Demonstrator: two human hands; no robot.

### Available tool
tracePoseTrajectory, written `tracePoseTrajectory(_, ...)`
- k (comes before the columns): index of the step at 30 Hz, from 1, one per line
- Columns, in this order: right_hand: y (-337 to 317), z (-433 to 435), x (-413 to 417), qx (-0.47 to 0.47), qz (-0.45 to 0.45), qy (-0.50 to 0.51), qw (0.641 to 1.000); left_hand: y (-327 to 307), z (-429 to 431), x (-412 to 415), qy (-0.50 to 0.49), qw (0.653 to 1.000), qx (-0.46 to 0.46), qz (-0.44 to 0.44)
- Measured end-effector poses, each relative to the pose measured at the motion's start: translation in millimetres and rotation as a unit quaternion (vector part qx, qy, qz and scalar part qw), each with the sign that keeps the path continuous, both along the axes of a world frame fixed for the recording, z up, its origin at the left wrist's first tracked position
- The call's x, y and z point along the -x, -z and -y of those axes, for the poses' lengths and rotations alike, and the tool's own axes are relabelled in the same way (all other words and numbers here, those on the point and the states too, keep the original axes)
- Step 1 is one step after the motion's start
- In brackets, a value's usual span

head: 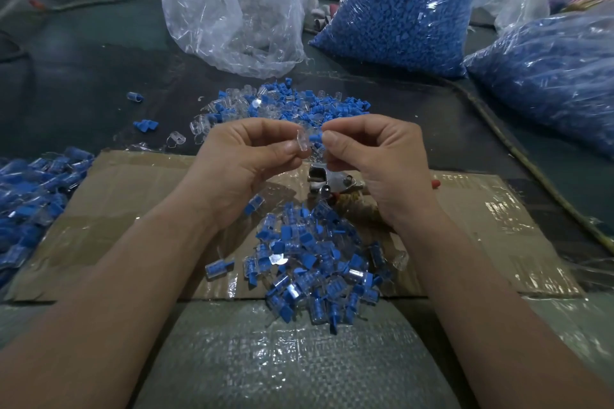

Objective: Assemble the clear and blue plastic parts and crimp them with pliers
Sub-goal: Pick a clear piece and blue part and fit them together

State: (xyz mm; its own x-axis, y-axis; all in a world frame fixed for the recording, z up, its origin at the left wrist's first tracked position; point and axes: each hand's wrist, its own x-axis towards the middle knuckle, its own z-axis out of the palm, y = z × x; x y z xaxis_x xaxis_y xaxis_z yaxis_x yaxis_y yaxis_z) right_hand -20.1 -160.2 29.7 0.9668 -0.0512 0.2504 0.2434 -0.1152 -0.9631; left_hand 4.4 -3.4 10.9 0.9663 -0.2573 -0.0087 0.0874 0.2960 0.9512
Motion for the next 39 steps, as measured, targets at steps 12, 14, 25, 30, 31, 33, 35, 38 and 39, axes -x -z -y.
tracePoseTrajectory(12,1.4,1.0,1.5,0.005,-0.037,-0.065,0.997,0.7,0.3,0.3,0.007,1.000,-0.011,0.019)
tracePoseTrajectory(14,0.9,0.9,1.5,0.004,-0.036,-0.067,0.997,0.2,-0.5,0.9,0.010,1.000,-0.010,0.017)
tracePoseTrajectory(25,4.1,1.6,-0.9,0.006,-0.058,-0.100,0.993,-1.8,-0.8,2.4,0.013,1.000,-0.016,0.007)
tracePoseTrajectory(30,4.8,3.8,-2.0,-0.017,-0.061,-0.108,0.992,-2.4,-1.3,2.1,0.025,0.999,-0.028,0.010)
tracePoseTrajectory(31,5.2,3.3,-1.9,-0.021,-0.061,-0.107,0.992,-2.2,-1.6,2.0,0.025,0.999,-0.025,0.010)
tracePoseTrajectory(33,6.5,2.1,-2.0,-0.024,-0.058,-0.104,0.993,-1.2,-1.3,1.9,0.022,1.000,-0.017,0.005)
tracePoseTrajectory(35,6.9,1.0,-1.7,-0.019,-0.055,-0.105,0.993,-0.3,-0.3,2.1,0.019,1.000,-0.013,-0.001)
tracePoseTrajectory(38,6.8,-0.2,-1.5,-0.003,-0.044,-0.102,0.994,-0.1,0.2,2.1,0.021,1.000,-0.019,-0.001)
tracePoseTrajectory(39,6.7,-0.3,-1.7,0.001,-0.037,-0.097,0.995,-0.5,-0.3,1.8,0.022,1.000,-0.021,0.000)
